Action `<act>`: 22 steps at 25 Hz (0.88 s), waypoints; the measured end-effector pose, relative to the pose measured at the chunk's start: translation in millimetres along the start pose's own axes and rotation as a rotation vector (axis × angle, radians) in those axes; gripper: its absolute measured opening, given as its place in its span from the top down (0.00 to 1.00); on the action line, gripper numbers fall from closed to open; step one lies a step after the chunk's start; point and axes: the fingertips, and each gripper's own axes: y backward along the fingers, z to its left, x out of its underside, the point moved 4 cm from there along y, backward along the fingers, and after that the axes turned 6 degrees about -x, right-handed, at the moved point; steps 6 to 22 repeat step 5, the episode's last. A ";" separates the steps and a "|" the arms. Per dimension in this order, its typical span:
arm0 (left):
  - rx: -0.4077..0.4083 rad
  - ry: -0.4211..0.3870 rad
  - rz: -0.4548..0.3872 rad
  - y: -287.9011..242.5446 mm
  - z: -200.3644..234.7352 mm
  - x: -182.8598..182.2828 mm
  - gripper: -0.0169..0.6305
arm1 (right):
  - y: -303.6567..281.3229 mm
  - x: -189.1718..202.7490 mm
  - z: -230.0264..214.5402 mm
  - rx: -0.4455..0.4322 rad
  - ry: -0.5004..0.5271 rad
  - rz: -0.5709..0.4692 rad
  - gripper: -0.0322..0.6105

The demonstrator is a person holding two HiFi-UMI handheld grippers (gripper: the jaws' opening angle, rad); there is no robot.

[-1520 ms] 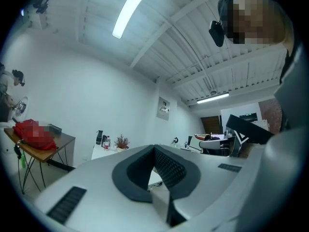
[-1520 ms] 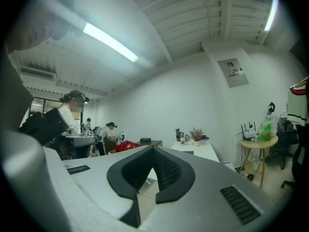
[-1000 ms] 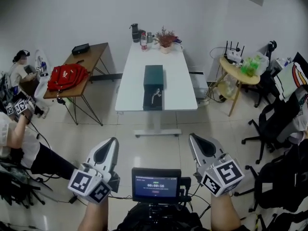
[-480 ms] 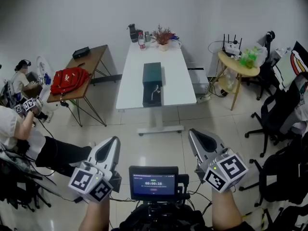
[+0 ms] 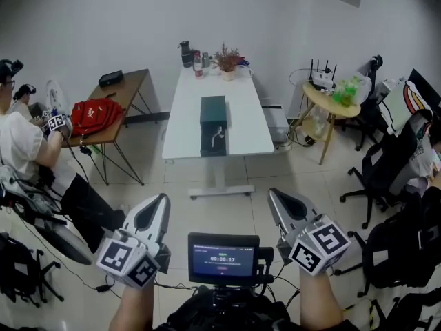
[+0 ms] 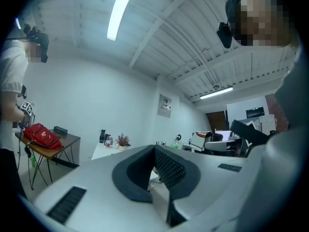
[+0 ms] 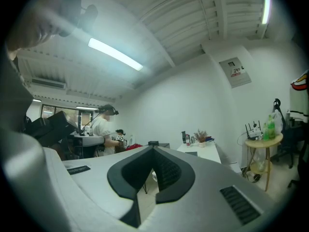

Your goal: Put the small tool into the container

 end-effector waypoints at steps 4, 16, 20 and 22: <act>0.007 -0.005 -0.002 11.1 2.9 3.2 0.96 | 4.0 2.2 8.4 0.005 0.007 -0.001 0.94; 0.008 -0.007 -0.002 14.1 3.1 4.4 0.96 | 5.2 2.5 10.8 0.005 0.010 -0.002 0.94; 0.008 -0.007 -0.002 14.1 3.1 4.4 0.96 | 5.2 2.5 10.8 0.005 0.010 -0.002 0.94; 0.008 -0.007 -0.002 14.1 3.1 4.4 0.96 | 5.2 2.5 10.8 0.005 0.010 -0.002 0.94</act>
